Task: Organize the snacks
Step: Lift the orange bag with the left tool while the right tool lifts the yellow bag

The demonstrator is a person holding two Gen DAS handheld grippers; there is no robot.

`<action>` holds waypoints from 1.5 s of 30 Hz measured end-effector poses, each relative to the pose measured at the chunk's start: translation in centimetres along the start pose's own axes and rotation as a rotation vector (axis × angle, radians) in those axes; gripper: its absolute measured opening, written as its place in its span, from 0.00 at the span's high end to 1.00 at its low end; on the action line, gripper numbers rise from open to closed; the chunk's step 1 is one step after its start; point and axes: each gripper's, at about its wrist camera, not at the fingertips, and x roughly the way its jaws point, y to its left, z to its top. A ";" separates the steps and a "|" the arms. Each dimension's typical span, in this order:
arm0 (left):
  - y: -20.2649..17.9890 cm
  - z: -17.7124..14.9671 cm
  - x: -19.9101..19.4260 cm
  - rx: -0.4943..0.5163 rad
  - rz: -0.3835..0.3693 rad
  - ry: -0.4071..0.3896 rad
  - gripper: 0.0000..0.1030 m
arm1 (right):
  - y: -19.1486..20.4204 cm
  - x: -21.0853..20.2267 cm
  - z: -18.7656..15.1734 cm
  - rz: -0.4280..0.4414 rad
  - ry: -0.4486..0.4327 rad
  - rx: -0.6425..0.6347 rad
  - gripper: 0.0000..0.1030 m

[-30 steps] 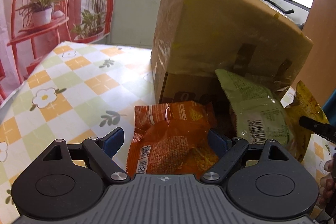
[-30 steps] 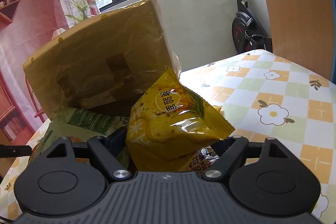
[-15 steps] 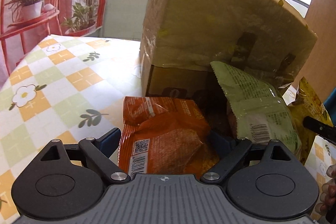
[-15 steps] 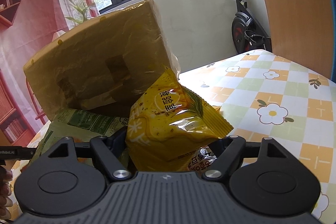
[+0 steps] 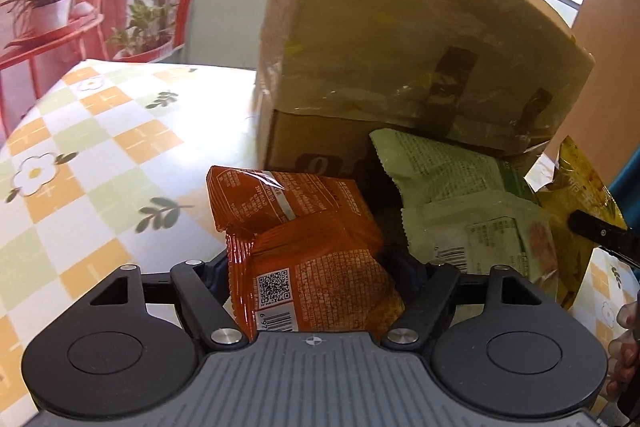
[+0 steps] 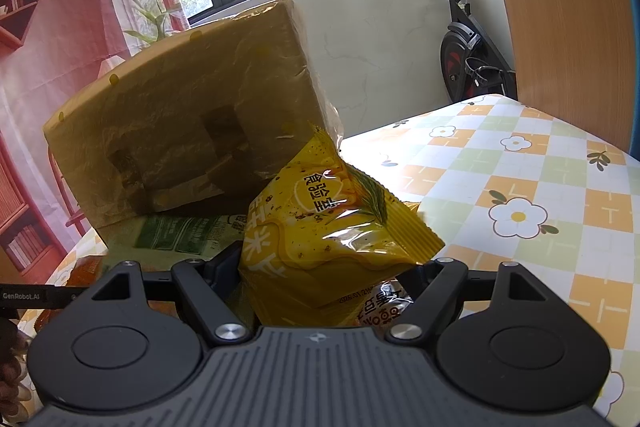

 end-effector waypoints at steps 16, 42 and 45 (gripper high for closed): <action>0.4 -1.1 -5.4 -0.092 0.099 -0.133 0.25 | 0.3 -1.2 0.4 -0.001 -0.033 0.003 0.28; -0.7 -2.0 -8.2 -0.116 0.104 -0.224 0.25 | 0.2 -3.0 0.6 0.008 -0.062 0.038 0.31; -0.9 -1.7 -8.9 -0.122 0.087 -0.237 0.25 | 0.2 -3.6 0.9 0.012 -0.081 0.038 0.31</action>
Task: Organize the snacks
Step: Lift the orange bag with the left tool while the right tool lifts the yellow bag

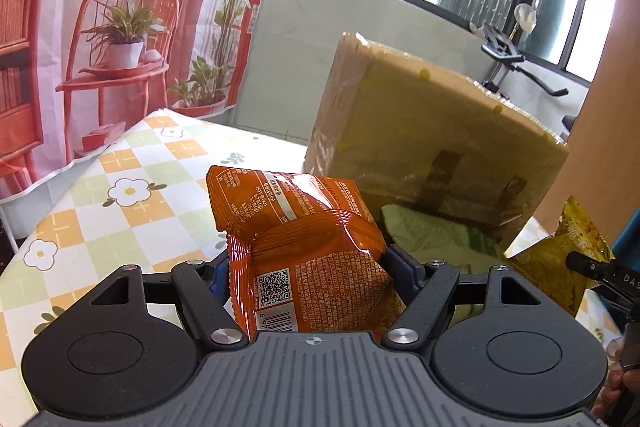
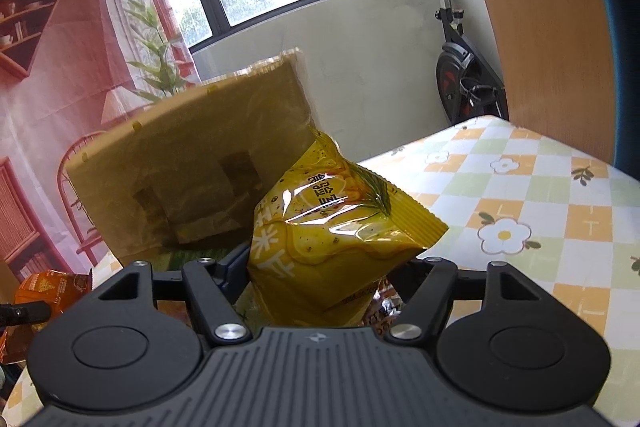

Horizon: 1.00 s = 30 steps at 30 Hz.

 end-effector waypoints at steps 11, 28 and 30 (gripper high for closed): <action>-2.0 2.3 -2.9 0.030 -0.036 -0.100 0.25 | 1.5 -2.7 2.8 0.035 -0.091 -0.024 0.31; -8.5 10.4 -1.7 0.201 -0.132 -0.275 0.25 | 5.9 -1.8 12.7 0.167 -0.257 -0.139 0.31; -9.5 11.4 -0.5 0.220 -0.130 -0.279 0.25 | 6.5 -0.8 14.0 0.170 -0.268 -0.161 0.31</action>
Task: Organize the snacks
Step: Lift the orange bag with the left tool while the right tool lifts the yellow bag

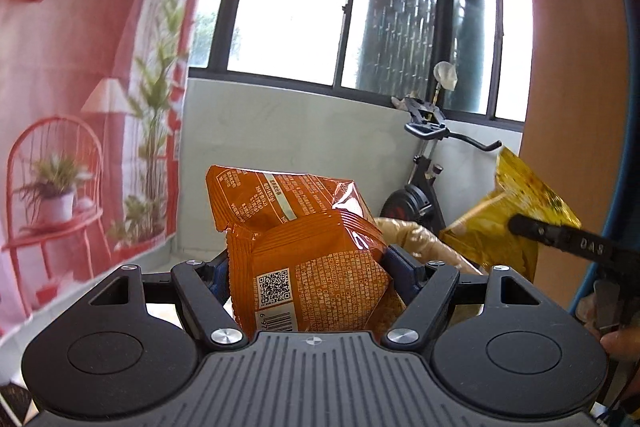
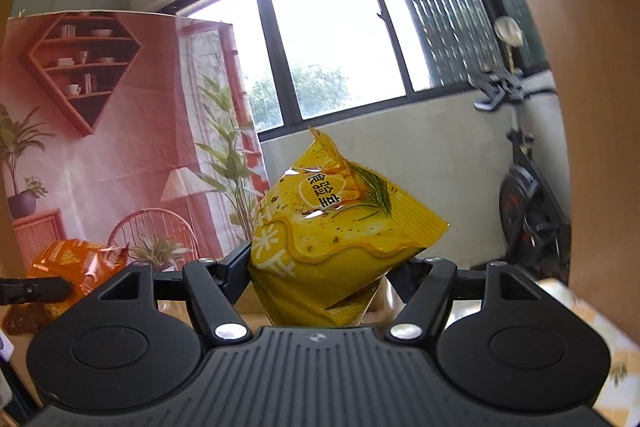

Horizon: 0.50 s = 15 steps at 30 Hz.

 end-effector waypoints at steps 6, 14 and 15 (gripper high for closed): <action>-0.2 2.0 4.9 -0.019 -0.014 0.029 0.25 | -0.3 5.6 2.1 0.025 0.009 0.023 0.31; -0.3 2.3 9.7 0.050 0.043 0.096 0.25 | -1.3 10.8 0.3 0.027 0.082 0.070 0.31; -0.3 2.1 10.0 0.055 0.049 0.105 0.25 | -1.4 11.3 0.0 0.026 0.092 0.081 0.32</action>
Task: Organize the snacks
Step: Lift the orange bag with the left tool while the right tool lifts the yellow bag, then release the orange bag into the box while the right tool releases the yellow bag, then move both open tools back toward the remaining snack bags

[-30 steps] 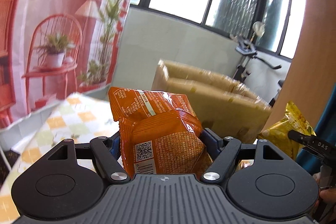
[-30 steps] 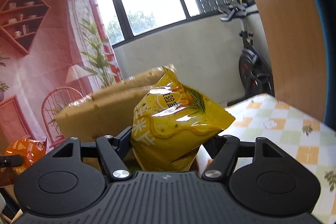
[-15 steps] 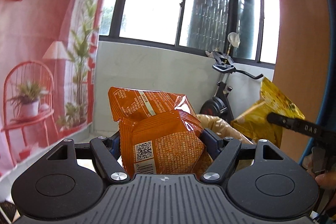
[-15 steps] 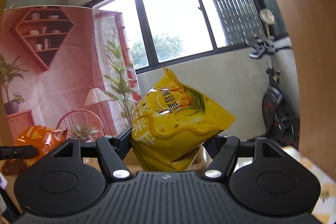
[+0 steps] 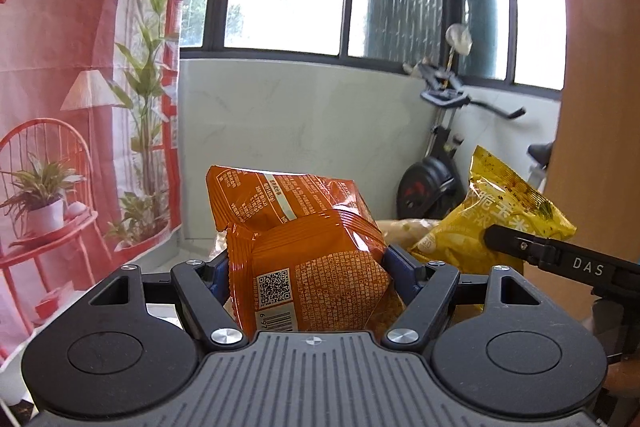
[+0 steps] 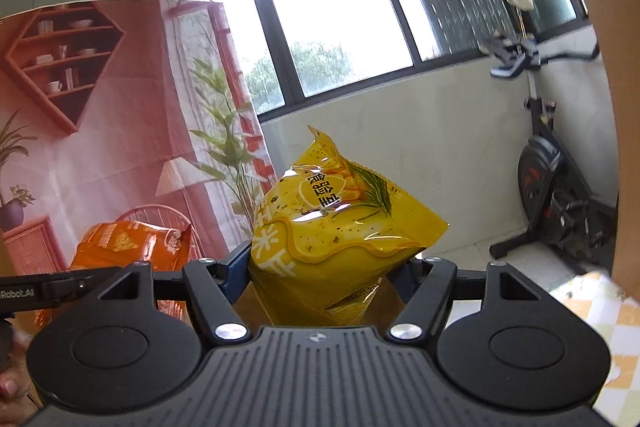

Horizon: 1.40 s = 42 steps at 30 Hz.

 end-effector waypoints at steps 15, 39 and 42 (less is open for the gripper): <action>0.8 -1.1 2.6 0.045 0.027 0.074 0.22 | -0.7 3.4 -2.2 0.006 0.110 0.031 0.33; 2.0 -0.8 -3.5 0.013 0.029 0.070 0.19 | -1.6 -2.7 -1.0 0.063 0.153 0.143 0.15; 2.3 -1.3 -4.8 0.012 0.033 0.067 0.19 | -1.5 -3.8 -1.1 0.061 0.155 0.154 0.13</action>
